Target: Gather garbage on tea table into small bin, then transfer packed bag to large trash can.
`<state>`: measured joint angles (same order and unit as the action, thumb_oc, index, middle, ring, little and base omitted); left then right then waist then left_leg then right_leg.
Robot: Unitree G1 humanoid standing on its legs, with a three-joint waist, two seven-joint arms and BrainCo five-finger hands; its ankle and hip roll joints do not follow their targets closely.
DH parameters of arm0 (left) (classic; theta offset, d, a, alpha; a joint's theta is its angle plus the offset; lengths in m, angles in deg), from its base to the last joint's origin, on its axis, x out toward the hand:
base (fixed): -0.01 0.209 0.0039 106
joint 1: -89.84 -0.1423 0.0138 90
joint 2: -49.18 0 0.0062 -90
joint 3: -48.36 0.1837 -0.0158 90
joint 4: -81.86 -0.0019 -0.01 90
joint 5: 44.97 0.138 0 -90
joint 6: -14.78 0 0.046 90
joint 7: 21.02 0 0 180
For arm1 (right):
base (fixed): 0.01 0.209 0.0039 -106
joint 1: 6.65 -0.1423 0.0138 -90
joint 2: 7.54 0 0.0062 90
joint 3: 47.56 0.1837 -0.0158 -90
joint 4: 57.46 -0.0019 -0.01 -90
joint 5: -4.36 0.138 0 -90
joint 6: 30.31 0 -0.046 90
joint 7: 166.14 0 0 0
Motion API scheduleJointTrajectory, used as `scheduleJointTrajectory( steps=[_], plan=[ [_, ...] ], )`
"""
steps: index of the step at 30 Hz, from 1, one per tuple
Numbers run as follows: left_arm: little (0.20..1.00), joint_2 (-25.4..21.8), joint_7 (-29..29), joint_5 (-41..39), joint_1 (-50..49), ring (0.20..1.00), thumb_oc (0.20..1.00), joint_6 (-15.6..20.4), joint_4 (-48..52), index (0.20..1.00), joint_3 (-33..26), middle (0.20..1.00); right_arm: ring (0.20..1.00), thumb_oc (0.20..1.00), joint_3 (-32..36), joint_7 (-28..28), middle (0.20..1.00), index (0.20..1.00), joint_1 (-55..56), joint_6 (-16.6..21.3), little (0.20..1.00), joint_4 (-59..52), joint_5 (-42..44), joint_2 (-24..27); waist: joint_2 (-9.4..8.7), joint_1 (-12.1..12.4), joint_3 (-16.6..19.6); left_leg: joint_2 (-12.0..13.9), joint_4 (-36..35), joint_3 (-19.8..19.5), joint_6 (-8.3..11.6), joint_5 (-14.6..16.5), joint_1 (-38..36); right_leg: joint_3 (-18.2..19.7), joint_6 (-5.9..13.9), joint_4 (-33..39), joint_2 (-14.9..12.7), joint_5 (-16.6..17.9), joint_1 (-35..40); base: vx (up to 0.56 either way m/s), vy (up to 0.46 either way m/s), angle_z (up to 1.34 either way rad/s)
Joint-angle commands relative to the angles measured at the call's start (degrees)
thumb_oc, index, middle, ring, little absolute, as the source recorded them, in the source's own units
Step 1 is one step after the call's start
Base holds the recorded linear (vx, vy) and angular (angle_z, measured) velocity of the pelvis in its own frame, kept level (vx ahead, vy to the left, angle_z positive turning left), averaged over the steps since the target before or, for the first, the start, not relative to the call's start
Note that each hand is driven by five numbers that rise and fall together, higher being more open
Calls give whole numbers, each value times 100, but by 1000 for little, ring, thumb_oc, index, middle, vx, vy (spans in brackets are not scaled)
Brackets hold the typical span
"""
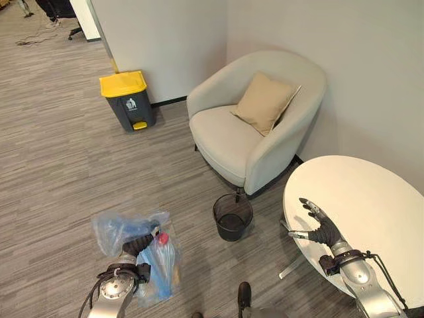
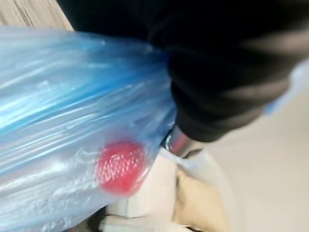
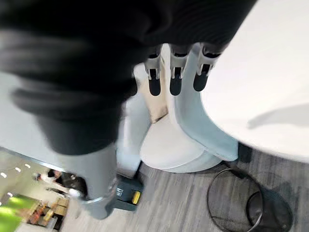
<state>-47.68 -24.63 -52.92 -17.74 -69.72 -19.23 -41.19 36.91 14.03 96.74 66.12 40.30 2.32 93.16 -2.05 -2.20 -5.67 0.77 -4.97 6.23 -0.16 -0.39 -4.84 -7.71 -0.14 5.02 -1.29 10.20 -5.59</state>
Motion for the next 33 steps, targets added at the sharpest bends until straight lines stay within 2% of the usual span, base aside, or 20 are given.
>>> scheduleJointTrajectory(
  steps=[1, 6, 12, 15, 17, 18, 20, 23, 26, 27, 28, 29, 30, 32, 33],
  plan=[
    [200, -234, 181, -15, 109, 200, 200, 179, -262, 200, -643, 200, 1000, 1000, 303, 111, 1000, 1000, -405, -53, 1000, 233, 122, 95, -108, 46, 124, -17, 126, -124, 216, 347, 115, -25, 603, -287, -260, -1272, 759, -7, -7, 8],
    [200, -209, 146, 22, -32, 200, 200, 147, -757, 200, -955, 200, 1000, 1000, 472, 98, 1000, 1000, -345, -80, 1000, 731, 66, 142, -135, 139, 3, -14, 343, -228, 230, 398, 235, -68, 571, -369, -272, -1339, 758, -11, -20, 9],
    [200, -176, -32, -128, 273, 200, 200, 160, -1124, 200, -919, 200, 1000, 1000, 498, -111, 1000, 1000, -557, -46, 1000, 995, 149, 131, -253, 280, -456, -43, 1232, -339, 385, 458, 1120, -383, 514, -535, -412, -1351, 431, -127, -39, 34],
    [200, -146, -88, -142, 547, 200, 200, 150, -1224, 200, -715, 200, 1000, 1000, 437, -314, 1000, 1000, -678, -91, 1000, 1209, 96, 121, -251, 294, -539, 162, 1522, 103, 409, 465, 1445, -818, 489, -547, -547, -1341, 302, -75, -10, 72],
    [200, -146, -108, -120, 713, 200, 200, 137, -1197, 200, -558, 200, 1000, 1000, 380, -417, 1000, 1000, -742, -117, 1000, 1347, 82, 73, -246, 226, -577, 453, 1648, 803, 355, 538, 1443, -1199, 505, -587, -657, -1355, 294, 21, 25, 120],
    [200, -152, -79, -123, 743, 200, 200, 137, -1203, 200, -527, 200, 1000, 1000, 336, -423, 1000, 1000, -758, -147, 1000, 1373, 69, 60, -208, 206, -545, 539, 1646, 924, 382, 690, 1351, -1237, 546, -586, -648, -1454, 356, 95, 60, 100],
    [200, -178, -71, -78, 776, 200, 200, 147, -1180, 200, -429, 200, 1000, 1000, 272, -449, 1000, 1000, -789, -171, 1000, 1461, 74, 11, -199, 185, -544, 573, 1625, 1050, 353, 711, 1305, -1393, 565, -650, -691, -1454, 406, 110, 80, 72],
    [200, -204, -79, -44, 822, 200, 200, 157, -1174, 200, -349, 200, 1000, 1000, 150, -473, 1000, 1000, -895, -214, 1000, 1531, 61, -57, -254, 236, -596, 551, 1761, 985, 310, 784, 1409, -1491, 611, -731, -809, -1455, 448, 83, 141, 42],
    [200, -261, -130, 33, 856, 200, 200, 146, -1163, 200, -330, 200, 1000, 1000, -35, -472, 1000, 1000, -1052, -255, 1000, 1540, -34, -186, -274, 336, -664, 339, 1710, 849, 100, 968, 1394, -1374, 728, -1179, -1073, -1480, 297, 124, 335, 22],
    [200, -306, -182, 73, 876, 200, 200, 161, -1148, 200, -318, 200, 1000, 1000, -75, -486, 1000, 1000, -1103, -242, 1000, 1508, -35, -228, -261, 385, -732, 175, 1654, 756, -27, 1024, 1376, -1263, 791, -1607, -1272, -1469, 139, 212, 473, 4],
    [200, -399, -206, 145, 985, 200, 200, 167, -1143, 200, -261, 200, 1000, 1000, -74, -524, 1000, 1000, -1134, -234, 1000, 1481, 13, -286, -203, 347, -824, -60, 1466, 554, -141, 1026, 1245, -831, 843, -2324, -1358, -1390, -207, 186, 461, 8],
    [200, -438, -184, 149, 1051, 200, 200, 160, -1080, 200, -208, 200, 1000, 1000, -62, -529, 1000, 1000, -1123, -236, 1000, 1391, 15, -299, -151, 277, -880, -160, 1362, 437, -204, 861, 1231, -447, 727, -2618, -1090, -1332, -569, 284, 335, 41],
    [200, -454, -204, 129, 1190, 200, 200, 208, -1075, 200, -135, 200, 1000, 1000, -66, -571, 1000, 1000, -1182, -203, 1000, 1393, 118, -271, -82, 185, -993, -261, 1306, 228, -242, 932, 1079, -201, 638, -2608, -864, -1361, -977, 240, 160, 71],
    [200, -446, -206, 115, 1285, 200, 200, 187, -1087, 200, -75, 200, 1000, 1000, -47, -589, 1000, 1000, -1162, -200, 1000, 1374, 148, -242, -96, 75, -1074, -393, 1330, -10, -258, 1117, 901, -47, 684, -2352, -700, -1227, -1322, 337, 40, 90],
    [200, -437, -201, 129, 1302, 200, 200, 186, -1101, 200, -66, 200, 1000, 1000, -45, -577, 1000, 1000, -1165, -201, 1000, 1371, 162, -239, -123, 51, -1060, -451, 1323, -48, -259, 1159, 863, -45, 706, -2190, -709, -1097, -1392, 223, -2, 88]
  ],
)
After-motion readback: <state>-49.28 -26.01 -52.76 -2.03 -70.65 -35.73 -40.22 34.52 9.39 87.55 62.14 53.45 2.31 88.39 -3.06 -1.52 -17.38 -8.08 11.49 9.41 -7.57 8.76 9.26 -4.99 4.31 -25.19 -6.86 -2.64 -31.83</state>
